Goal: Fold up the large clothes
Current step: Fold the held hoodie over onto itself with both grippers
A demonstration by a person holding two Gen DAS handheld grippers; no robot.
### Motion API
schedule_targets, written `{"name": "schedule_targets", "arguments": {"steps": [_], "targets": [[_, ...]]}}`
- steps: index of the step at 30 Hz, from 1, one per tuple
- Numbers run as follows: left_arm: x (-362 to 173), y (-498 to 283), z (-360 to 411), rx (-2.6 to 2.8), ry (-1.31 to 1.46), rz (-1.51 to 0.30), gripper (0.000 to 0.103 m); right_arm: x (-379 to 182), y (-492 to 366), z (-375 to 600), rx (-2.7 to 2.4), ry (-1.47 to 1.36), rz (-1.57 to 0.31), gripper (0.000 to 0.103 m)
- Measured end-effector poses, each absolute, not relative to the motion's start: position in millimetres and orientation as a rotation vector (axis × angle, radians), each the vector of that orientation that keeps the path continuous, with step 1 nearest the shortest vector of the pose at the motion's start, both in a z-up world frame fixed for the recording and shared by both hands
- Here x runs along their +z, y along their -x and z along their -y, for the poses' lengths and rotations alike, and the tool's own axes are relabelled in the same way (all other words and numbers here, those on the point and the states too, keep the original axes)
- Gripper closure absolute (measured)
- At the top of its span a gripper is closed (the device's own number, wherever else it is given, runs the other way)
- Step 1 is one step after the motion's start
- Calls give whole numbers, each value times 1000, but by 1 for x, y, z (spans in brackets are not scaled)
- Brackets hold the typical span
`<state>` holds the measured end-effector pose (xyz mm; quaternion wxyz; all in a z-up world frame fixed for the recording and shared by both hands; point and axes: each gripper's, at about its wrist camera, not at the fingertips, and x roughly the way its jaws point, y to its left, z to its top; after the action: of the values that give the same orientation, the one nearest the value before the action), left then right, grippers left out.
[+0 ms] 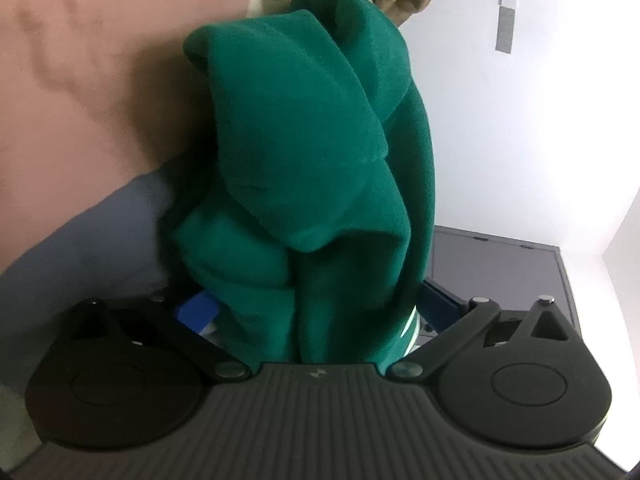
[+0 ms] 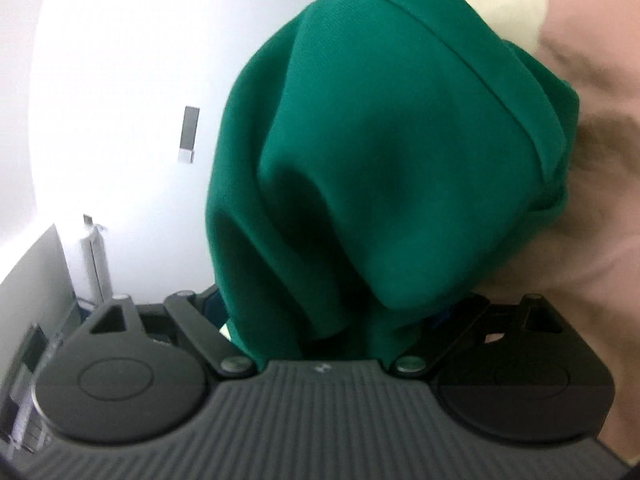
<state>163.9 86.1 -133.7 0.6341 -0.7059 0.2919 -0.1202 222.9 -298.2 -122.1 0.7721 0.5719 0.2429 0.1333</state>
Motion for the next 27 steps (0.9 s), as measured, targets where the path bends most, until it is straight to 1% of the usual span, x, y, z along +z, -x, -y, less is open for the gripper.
{"name": "schedule_targets", "arguments": {"steps": [2, 5, 11, 15, 21, 27], "targets": [[-133, -167, -86, -275, 1616, -661, 0, -124, -222, 294, 272, -1209, -542, 9], [-130, -162, -84, -292, 1617, -644, 0, -133, -227, 289, 226, -1173, -615, 10], [-128, -159, -70, -260, 1559, -727, 0, -127, -228, 288, 240, -1183, -601, 10], [-128, -163, -67, -234, 1535, -734, 0, -125, -225, 296, 304, -1258, -551, 9], [-132, -161, -57, -218, 1614, -679, 0, -121, -225, 298, 347, -1300, -514, 9], [-139, -160, -62, -246, 1730, -589, 0, -131, -225, 291, 260, -1273, -573, 10]]}}
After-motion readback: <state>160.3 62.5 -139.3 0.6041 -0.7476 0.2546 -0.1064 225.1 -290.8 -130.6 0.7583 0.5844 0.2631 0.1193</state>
